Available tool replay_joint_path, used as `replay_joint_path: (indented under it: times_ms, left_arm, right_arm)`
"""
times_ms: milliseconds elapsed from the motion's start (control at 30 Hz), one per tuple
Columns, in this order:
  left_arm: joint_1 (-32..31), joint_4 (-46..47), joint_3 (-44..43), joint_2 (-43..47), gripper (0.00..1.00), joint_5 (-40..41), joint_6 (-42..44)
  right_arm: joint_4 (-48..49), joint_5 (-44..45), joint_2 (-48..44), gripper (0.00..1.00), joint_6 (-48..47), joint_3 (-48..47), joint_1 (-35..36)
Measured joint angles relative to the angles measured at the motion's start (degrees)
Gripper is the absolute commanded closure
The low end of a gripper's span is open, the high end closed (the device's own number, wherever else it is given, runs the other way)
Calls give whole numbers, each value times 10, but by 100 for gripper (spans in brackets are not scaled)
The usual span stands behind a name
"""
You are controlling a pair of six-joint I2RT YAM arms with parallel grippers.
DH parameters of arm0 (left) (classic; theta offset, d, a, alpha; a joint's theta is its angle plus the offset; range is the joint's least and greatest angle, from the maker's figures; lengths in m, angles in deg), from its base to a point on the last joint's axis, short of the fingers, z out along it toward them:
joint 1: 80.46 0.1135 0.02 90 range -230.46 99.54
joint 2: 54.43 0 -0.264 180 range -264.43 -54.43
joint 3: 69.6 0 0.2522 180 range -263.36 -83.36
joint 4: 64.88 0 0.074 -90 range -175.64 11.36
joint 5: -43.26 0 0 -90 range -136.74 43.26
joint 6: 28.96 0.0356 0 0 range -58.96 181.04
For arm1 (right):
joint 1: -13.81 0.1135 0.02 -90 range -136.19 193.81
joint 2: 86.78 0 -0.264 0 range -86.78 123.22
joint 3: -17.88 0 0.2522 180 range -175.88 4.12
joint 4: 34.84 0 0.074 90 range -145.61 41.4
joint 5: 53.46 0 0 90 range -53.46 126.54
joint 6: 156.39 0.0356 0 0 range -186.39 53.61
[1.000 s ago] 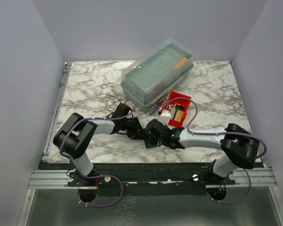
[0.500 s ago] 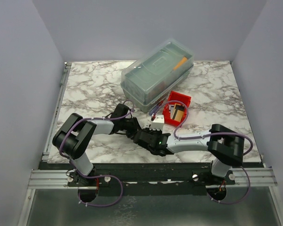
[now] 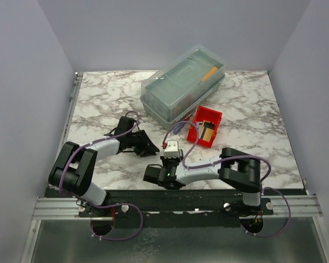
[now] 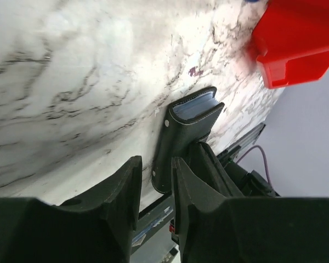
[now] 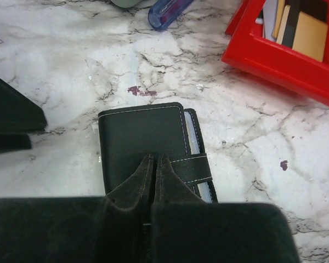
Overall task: Put the credit cards into the card holder
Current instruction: Close the card holder at the center of the board.
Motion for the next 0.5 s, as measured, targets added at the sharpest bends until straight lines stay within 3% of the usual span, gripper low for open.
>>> replay_joint_path:
  times_ms: [300, 500]
  left_arm:
    - [53, -92, -12, 71, 58, 16, 42]
    - [58, -124, -34, 115, 49, 20, 82]
  right_arm:
    - [-77, 122, 91, 98, -11, -59, 41]
    - [-88, 23, 34, 61, -23, -66, 10]
